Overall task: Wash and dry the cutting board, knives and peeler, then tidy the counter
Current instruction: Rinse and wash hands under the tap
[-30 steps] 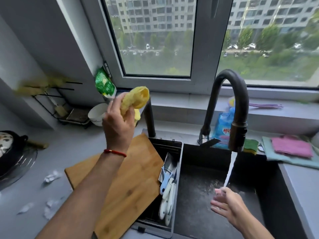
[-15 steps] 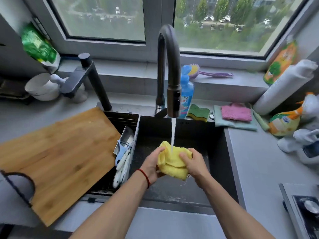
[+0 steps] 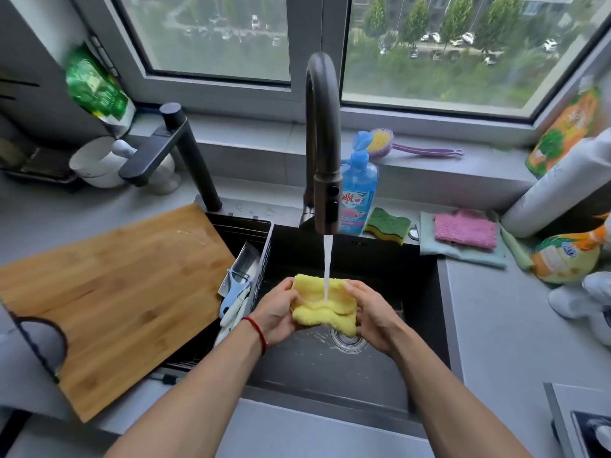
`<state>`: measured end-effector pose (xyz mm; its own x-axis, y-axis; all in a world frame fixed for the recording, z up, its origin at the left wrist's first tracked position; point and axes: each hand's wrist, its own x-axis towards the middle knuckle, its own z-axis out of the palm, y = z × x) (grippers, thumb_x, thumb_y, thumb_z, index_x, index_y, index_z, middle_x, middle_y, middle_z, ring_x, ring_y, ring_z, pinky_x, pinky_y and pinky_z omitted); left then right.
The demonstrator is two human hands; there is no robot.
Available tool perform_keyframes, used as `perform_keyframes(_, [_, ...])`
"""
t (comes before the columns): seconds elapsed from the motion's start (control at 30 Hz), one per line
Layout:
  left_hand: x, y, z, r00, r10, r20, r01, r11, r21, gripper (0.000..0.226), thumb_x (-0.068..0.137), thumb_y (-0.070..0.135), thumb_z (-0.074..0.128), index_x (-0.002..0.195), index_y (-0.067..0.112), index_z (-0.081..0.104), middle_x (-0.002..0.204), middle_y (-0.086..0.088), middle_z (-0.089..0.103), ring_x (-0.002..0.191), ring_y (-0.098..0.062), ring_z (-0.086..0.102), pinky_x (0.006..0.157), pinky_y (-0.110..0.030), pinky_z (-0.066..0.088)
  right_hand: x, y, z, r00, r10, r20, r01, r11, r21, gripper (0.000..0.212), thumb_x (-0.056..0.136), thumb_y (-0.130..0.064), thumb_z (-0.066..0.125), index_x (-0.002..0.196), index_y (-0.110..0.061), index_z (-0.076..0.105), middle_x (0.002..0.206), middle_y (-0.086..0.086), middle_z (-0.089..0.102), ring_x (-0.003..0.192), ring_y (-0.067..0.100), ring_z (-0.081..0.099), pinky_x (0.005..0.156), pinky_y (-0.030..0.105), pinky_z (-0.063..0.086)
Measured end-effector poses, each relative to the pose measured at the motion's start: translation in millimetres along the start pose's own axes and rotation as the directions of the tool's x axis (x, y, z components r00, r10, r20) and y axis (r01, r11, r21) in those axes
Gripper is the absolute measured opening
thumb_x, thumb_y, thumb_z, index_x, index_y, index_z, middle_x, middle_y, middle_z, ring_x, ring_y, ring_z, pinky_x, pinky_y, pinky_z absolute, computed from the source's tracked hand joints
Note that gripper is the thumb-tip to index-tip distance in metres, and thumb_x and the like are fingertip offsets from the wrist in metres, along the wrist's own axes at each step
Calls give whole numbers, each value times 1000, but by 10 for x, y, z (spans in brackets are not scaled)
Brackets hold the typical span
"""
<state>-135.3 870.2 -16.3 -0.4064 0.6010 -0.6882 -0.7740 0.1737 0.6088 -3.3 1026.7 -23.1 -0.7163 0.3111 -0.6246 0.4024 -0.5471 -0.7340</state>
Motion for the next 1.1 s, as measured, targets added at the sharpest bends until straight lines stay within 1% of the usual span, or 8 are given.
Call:
perform_keyframes(0.1, [1,23,-94,998,-46,35,46,999,-8,46,83,-15,29,110,12,56,119,-21,55,108,-45,59,75,-70,55,28,-77,112,994,-91,-55,83,988,-134,21,100,-28,63,110,-11,72,115,23,69,95,34,69,80,50,60])
perform_keyframes(0.2, [-11,14,-192,988,-141,70,142,990,-15,39,83,-4,38,111,13,58,135,-24,54,118,-50,58,85,-72,52,24,-155,200,980,-164,-111,137,965,-223,12,95,-7,65,100,-4,75,105,26,72,85,32,70,74,42,59])
perform_keyframes(0.3, [-14,45,-322,959,-250,136,254,967,-7,42,85,22,53,120,1,64,134,-27,61,120,-50,61,94,-67,52,0,-191,247,978,-180,-103,144,946,-289,11,90,-5,68,93,-3,78,98,24,75,95,41,73,82,50,61])
perform_keyframes(0.47, [31,2,-296,973,-194,127,167,966,199,26,94,2,64,120,3,60,115,-26,65,99,-38,72,79,-52,61,-15,-186,275,964,-252,-84,154,787,-597,19,85,-14,71,98,-25,79,101,2,75,96,23,72,87,46,61])
perform_keyframes(0.63, [75,-19,-225,924,-233,303,130,938,322,43,83,-6,72,123,8,66,118,-24,69,100,-36,71,81,-54,61,-77,-143,250,951,-268,-156,150,837,-527,52,74,-1,67,114,-34,66,115,3,64,102,23,67,85,40,62])
perform_keyframes(0.8, [25,38,-104,936,-249,250,66,820,569,36,72,4,72,107,5,64,86,-10,69,75,-22,70,65,-39,61,-29,-323,369,975,-220,-35,134,707,-694,36,77,-20,71,111,-31,70,107,-6,69,100,14,66,86,37,59])
perform_keyframes(0.93, [-26,65,-119,949,-214,232,41,813,581,50,77,6,62,125,9,49,103,-22,72,76,-32,72,57,-35,57,148,-735,525,926,-375,-33,223,617,-755,17,94,-31,69,108,-24,75,100,-7,74,96,9,69,84,28,55])
perform_keyframes(1.1, [-36,20,-113,971,-171,165,61,850,524,47,87,-3,57,126,17,41,109,-24,63,81,-34,72,74,-52,61,337,-1219,682,973,-226,-43,196,912,-360,15,100,-9,57,112,-9,65,112,18,71,98,26,70,81,39,59])
